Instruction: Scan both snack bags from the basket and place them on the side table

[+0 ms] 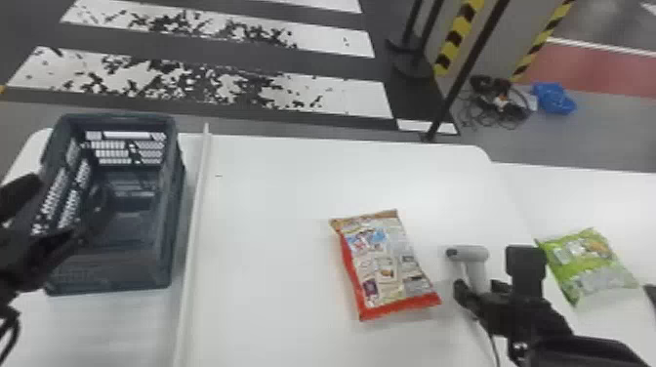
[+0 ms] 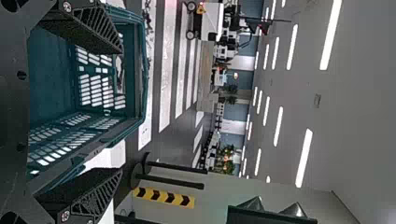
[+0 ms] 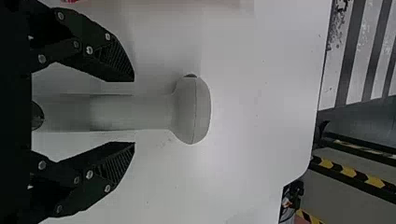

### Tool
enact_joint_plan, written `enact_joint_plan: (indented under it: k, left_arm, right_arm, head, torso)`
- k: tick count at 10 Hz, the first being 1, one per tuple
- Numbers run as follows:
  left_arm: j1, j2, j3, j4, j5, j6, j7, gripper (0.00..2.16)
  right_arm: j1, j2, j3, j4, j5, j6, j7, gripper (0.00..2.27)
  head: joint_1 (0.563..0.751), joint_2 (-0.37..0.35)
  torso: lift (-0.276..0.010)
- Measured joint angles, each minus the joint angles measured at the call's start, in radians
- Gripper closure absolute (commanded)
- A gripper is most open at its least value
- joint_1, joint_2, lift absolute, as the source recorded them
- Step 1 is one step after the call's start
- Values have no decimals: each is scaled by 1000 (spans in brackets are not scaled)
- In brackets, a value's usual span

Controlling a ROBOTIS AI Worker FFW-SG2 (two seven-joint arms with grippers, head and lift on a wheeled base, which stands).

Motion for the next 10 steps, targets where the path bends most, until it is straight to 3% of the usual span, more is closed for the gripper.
enact_joint_plan:
  k: [3, 5, 7, 10]
  left_arm:
    - [0, -1, 1, 0, 0, -1, 0, 100]
    - [0, -3, 2, 0, 0, 0, -2, 100]
    - [0, -3, 2, 2, 0, 0, -1, 100]
    - [-1, -6, 2, 6, 0, 0, -1, 100]
  right_arm:
    - [67, 13, -6, -144, -57, 23, -8, 107]
    - [96, 17, -9, -242, -142, 110, 41, 113]
    - [82, 15, -5, -269, -199, 223, 133, 127]
    - [42, 7, 47, -238, -170, 290, 175, 127]
  head:
    - [695, -191]
    - [695, -153]
    - [695, -106]
    - [695, -55]
  torso:
    - [-75]
    - [-75]
    - [-75]
    - [-75]
